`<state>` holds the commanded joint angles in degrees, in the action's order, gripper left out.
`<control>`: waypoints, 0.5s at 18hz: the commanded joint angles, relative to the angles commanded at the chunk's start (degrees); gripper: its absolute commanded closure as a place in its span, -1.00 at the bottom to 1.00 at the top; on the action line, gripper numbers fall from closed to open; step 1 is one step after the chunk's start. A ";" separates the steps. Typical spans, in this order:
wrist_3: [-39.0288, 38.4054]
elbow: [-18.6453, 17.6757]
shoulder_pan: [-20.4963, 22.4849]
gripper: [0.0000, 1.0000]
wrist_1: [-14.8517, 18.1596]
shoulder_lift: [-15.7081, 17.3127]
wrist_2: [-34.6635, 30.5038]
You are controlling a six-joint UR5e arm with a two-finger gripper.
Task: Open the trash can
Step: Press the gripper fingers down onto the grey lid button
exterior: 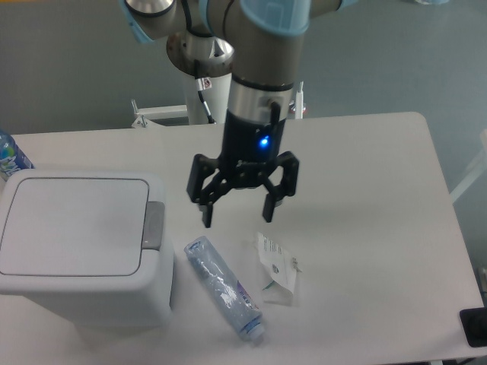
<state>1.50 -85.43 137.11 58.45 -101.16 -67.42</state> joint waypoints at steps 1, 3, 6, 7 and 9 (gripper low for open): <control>-0.26 -0.09 -0.09 -1.00 0.00 0.00 1.23; -0.27 -0.09 -0.09 -1.00 0.00 0.00 1.94; -0.27 -0.88 -0.18 -1.00 0.09 -0.09 2.12; -0.35 -0.88 -0.35 -1.00 0.35 -0.09 2.90; -1.40 -1.32 -0.53 -1.00 0.35 -0.09 3.53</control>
<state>0.09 -86.75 136.58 58.80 -101.25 -63.90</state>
